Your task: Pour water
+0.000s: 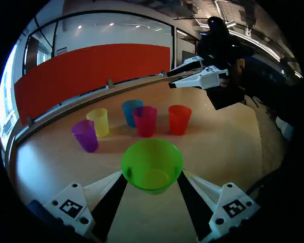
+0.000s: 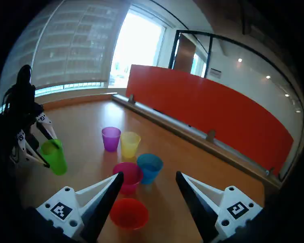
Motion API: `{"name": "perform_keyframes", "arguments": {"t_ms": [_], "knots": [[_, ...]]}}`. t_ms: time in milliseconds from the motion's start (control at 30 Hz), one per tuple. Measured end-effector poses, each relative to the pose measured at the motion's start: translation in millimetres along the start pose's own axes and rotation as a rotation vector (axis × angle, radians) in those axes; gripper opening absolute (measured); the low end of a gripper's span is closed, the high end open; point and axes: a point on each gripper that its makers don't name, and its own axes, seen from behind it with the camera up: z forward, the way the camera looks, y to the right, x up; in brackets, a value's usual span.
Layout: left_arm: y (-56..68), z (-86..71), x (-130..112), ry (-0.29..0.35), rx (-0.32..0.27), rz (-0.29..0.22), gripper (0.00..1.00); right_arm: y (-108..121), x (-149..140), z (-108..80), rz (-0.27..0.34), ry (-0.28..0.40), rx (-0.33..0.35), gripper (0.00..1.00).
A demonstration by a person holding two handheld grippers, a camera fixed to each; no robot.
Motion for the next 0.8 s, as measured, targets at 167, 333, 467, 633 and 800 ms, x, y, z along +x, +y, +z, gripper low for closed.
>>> {"name": "perform_keyframes", "arguments": {"t_ms": [167,333,467,633,800], "knots": [[-9.3,-10.7,-11.6,-0.010,0.031,-0.012,0.83,4.4,0.4,21.3,0.009,-0.071,0.054,1.00],[-14.2,-17.4,-15.0,-0.008,0.043,-0.020,0.83,10.2,4.1,44.4,0.010,-0.129,0.088,1.00],[-16.7,-20.2,-16.4,-0.007,0.046,-0.025,0.83,12.1,1.3,61.4,-0.012,-0.196,0.114,1.00],[-20.0,-20.3,-18.6,-0.011,0.051,-0.028,0.83,12.3,-4.3,82.3,-0.031,-0.273,0.132,1.00],[-20.7,-19.5,-19.0,-0.011,0.049,-0.029,0.83,9.8,-4.7,100.1,-0.030,-0.313,0.145,1.00]]}}
